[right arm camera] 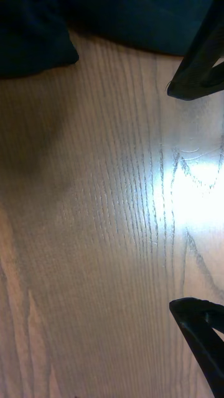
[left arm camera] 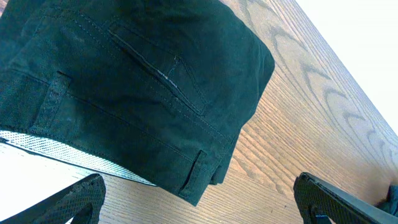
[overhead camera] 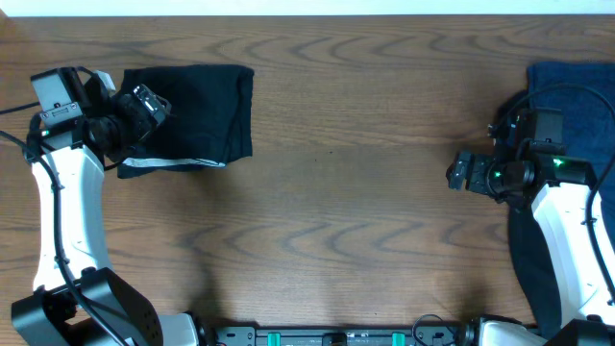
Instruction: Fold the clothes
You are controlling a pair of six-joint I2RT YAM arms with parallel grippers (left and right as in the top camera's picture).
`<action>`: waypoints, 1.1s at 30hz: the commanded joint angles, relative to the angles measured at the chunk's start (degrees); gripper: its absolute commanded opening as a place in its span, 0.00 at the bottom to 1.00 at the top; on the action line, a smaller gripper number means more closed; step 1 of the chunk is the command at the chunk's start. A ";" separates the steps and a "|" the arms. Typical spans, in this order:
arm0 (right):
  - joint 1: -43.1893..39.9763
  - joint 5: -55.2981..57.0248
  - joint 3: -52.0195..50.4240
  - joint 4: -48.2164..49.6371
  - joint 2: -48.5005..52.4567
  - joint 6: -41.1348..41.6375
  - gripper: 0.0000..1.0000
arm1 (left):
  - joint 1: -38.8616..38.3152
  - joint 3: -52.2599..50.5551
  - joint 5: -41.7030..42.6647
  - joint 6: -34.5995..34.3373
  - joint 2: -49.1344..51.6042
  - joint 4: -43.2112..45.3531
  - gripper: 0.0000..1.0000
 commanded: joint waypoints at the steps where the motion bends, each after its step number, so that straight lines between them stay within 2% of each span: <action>1: -0.33 0.31 0.15 -0.07 -0.02 -0.83 0.99 | -0.09 -0.17 -0.07 -0.11 -0.42 -0.07 0.98; 12: -0.28 0.35 -0.15 -0.07 -2.89 -0.83 0.99 | -0.09 -0.17 -0.07 -0.11 -0.42 -0.07 0.98; 19: 1.40 -0.13 -0.37 1.03 -20.94 -0.72 0.99 | -0.09 -0.17 -0.07 -0.09 -0.42 -0.07 0.98; 27: 10.21 0.31 -0.39 6.25 -44.22 -0.81 0.99 | -0.09 -0.17 -0.07 -0.11 -0.42 -0.09 0.98; 33: 13.88 0.28 -2.34 7.52 -56.94 -0.81 0.99 | -0.09 -0.17 -0.07 -0.11 -0.42 -0.07 0.98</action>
